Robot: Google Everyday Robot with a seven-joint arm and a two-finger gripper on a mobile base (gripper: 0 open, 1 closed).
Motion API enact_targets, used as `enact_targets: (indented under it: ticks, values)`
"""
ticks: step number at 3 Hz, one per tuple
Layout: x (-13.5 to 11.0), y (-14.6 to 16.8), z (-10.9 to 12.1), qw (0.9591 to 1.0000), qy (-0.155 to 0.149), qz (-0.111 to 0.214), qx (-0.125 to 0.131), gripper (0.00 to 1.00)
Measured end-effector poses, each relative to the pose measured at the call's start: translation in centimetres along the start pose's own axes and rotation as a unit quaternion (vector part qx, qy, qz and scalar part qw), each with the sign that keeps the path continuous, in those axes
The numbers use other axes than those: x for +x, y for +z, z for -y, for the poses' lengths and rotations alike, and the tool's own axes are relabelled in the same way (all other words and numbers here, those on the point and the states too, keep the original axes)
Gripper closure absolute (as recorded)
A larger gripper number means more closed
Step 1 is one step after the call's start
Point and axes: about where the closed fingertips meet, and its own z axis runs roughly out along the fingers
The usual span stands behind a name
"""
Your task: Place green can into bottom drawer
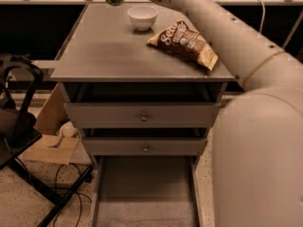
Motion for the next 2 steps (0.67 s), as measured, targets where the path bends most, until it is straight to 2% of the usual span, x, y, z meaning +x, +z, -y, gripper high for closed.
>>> enact_targets:
  ticks: [1, 2]
  values:
    - [-6.0, -8.6, -0.2, 0.9981, -0.027, 0.042, 0.037, 1.00]
    - [-2.5, -15.8, -5.9, 0.9992, -0.039, -0.003, 0.005, 1.00]
